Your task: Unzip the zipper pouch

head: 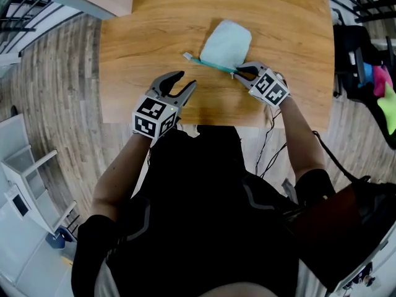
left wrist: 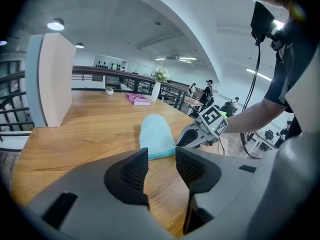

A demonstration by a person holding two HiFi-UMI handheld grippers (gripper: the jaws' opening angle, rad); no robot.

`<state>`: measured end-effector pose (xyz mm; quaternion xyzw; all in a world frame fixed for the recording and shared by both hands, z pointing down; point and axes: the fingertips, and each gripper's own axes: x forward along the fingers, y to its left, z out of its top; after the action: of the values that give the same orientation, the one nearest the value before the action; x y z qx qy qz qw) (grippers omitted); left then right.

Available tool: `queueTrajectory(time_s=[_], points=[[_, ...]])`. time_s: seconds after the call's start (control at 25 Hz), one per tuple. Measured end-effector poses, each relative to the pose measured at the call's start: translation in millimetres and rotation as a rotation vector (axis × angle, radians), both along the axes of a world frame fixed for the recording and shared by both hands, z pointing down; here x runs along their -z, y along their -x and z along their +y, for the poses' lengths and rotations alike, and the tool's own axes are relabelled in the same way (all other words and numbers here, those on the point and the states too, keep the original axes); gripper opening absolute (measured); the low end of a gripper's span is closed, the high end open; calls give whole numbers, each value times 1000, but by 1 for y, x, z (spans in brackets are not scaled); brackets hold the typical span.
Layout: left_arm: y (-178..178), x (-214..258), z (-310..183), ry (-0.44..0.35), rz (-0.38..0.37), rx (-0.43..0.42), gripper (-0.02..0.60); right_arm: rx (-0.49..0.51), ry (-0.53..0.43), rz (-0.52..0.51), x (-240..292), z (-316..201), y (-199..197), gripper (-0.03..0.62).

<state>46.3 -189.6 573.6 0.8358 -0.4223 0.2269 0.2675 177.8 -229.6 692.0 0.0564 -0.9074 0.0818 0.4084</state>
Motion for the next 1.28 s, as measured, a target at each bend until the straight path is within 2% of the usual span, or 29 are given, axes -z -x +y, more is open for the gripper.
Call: queueTrajectory(time_s=[0.2, 0.6, 0.88, 1.28], points=[[2, 10, -2, -12, 14, -17, 190, -75, 76, -79, 21, -3, 10, 57], [-2, 56, -13, -125, 61, -134, 190, -337, 201, -269, 108, -15, 44, 54], [-9, 83, -13, -246, 4, -288, 190, -503, 298, -354, 166, -14, 67, 54], [0, 119, -19, -445, -94, -449, 186, -632, 359, -421, 219, -2, 109, 52]])
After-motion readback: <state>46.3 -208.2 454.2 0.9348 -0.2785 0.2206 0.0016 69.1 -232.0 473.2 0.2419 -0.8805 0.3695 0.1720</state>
